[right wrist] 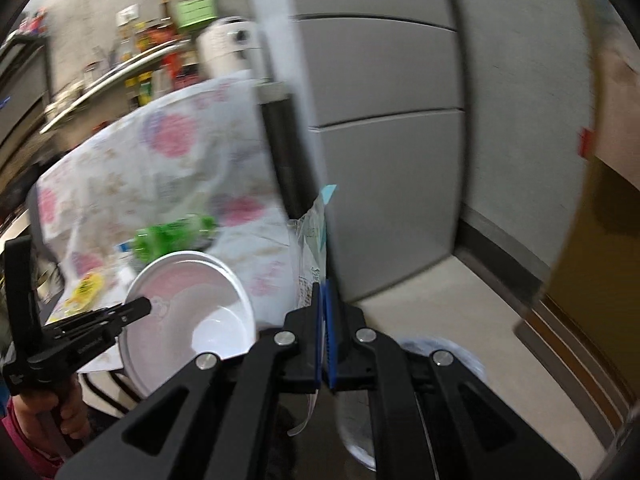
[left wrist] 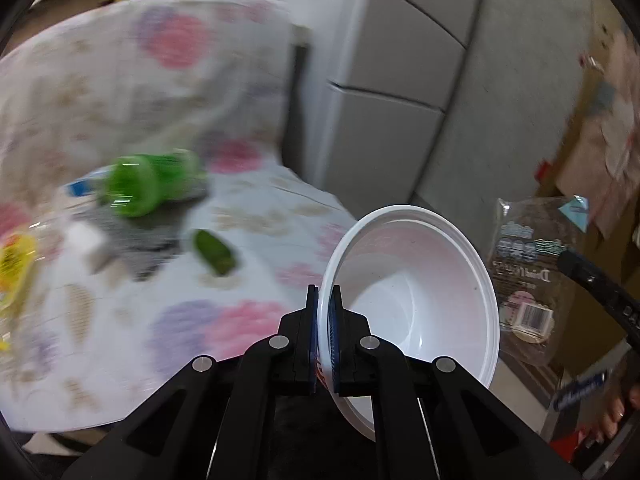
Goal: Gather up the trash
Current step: 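Carry the noodle bowl to the trash bin and open the left gripper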
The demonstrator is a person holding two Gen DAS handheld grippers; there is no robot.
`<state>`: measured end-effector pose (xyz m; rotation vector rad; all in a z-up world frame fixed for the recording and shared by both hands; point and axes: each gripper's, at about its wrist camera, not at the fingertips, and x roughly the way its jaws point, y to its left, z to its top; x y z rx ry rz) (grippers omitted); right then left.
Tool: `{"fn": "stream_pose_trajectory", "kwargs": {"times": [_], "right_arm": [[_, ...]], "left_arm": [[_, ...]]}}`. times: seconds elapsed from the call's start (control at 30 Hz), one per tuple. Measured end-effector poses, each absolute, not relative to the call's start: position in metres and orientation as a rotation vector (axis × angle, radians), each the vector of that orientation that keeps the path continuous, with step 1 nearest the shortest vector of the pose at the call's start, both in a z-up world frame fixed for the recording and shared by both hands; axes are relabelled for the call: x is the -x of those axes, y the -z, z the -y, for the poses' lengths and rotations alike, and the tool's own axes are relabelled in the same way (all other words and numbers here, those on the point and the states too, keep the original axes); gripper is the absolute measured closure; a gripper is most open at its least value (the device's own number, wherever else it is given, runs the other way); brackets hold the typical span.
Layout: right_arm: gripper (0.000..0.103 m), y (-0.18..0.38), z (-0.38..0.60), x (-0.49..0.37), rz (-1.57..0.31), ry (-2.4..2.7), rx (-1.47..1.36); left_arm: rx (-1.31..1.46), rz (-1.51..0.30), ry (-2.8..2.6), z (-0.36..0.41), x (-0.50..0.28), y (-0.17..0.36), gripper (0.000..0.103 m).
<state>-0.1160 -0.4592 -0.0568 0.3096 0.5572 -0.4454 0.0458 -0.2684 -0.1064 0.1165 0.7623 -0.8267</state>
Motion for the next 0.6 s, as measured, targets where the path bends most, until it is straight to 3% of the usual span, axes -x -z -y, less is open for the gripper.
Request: {"fn": "stream_pose_trajectory", "kwargs": {"times": [0.47,0.53,0.6], "right_arm": [[0.1,0.119,0.548,0.175,-0.584,0.623,-0.502],[0.1,0.126,0.554,0.172,-0.595,0.615,-0.517],[0.1,0.134,0.559,0.165,-0.611,0.6,-0.539]], "left_arm": [[-0.427,-1.005,0.969,0.44,-0.007,0.21,0.097],[-0.478,-1.047,1.004,0.459,-0.003,0.224,0.091],[-0.503,-1.077,1.017,0.469,-0.003,0.233,0.079]]}}
